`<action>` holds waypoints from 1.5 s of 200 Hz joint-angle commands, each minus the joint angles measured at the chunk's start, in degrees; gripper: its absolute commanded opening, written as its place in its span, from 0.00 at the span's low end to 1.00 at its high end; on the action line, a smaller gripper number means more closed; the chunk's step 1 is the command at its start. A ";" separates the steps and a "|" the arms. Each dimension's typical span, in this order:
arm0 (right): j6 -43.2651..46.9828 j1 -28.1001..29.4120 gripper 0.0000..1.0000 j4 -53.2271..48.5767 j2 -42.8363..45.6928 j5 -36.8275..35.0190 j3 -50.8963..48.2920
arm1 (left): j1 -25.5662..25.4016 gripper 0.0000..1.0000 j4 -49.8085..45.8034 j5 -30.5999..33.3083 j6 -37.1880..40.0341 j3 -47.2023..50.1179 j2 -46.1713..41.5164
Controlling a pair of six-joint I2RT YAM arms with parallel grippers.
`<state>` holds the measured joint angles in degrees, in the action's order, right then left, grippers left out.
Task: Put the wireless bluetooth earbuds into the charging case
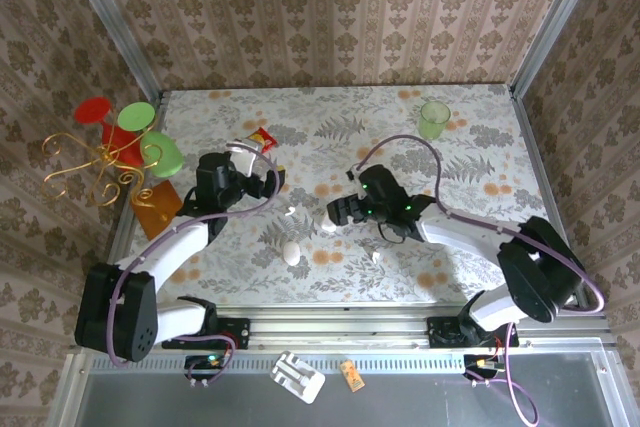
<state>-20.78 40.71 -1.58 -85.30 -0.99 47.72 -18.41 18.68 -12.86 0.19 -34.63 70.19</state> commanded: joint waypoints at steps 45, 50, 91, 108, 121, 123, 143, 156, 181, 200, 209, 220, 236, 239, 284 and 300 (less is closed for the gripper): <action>-22.41 8.20 0.81 -16.60 -13.69 -12.12 13.98 | -0.39 1.00 -1.12 4.11 -1.55 1.47 -4.17; -23.56 9.10 0.81 -17.48 -14.62 -13.86 14.98 | -0.38 1.00 -1.41 4.61 -1.43 1.58 -4.52; -30.84 11.99 0.81 -31.80 -24.82 -20.81 27.41 | -0.31 1.00 -2.82 8.20 -0.81 2.81 -6.82; -31.40 11.96 0.74 -30.75 -25.70 -20.71 27.46 | -0.22 1.00 -3.42 8.93 -0.20 2.97 -7.30; -31.95 11.99 0.72 -30.25 -26.08 -20.09 27.37 | -0.22 1.00 -3.74 9.19 -0.05 3.15 -7.72; -32.00 11.95 0.72 -30.37 -26.20 -20.05 27.45 | -0.22 1.00 -3.74 9.22 -0.02 3.27 -7.79; -32.65 11.97 0.70 -31.21 -27.27 -19.90 28.03 | -0.30 1.00 -3.51 9.35 0.12 3.60 -8.36; -32.86 11.95 0.67 -31.11 -27.60 -19.92 28.05 | -0.22 1.00 -3.56 9.41 0.25 3.61 -8.33; -33.20 11.69 0.59 -31.37 -28.60 -19.88 28.33 | -0.25 1.00 -3.22 9.34 0.26 3.70 -7.89; -32.89 11.47 0.57 -31.46 -28.82 -19.89 28.48 | -0.23 1.00 -2.58 9.25 0.09 3.69 -7.29; -32.45 11.29 0.55 -31.38 -28.72 -19.92 28.30 | -0.23 1.00 -2.34 9.16 0.12 3.62 -6.92; -31.56 11.10 0.51 -31.04 -28.66 -19.90 27.95 | -0.22 1.00 -2.23 9.00 0.15 3.45 -6.46; -29.94 10.91 0.45 -29.85 -28.27 -19.64 26.76 | -0.24 1.00 -2.22 8.52 0.16 3.26 -6.11; -29.58 10.75 0.44 -29.55 -28.11 -19.55 26.46 | -0.22 1.00 -2.16 8.44 0.10 3.21 -6.04; -13.60 9.72 0.38 -17.88 -21.07 -16.81 18.16 | -0.22 1.00 -2.34 5.00 1.43 2.47 -5.77; -3.80 8.88 0.36 -12.95 -17.10 -15.59 14.07 | -0.23 1.00 -4.32 3.94 -0.23 0.85 -5.73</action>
<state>-39.79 50.70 -22.02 -108.40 -17.69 66.87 -18.39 15.73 -6.09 0.08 -31.48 64.29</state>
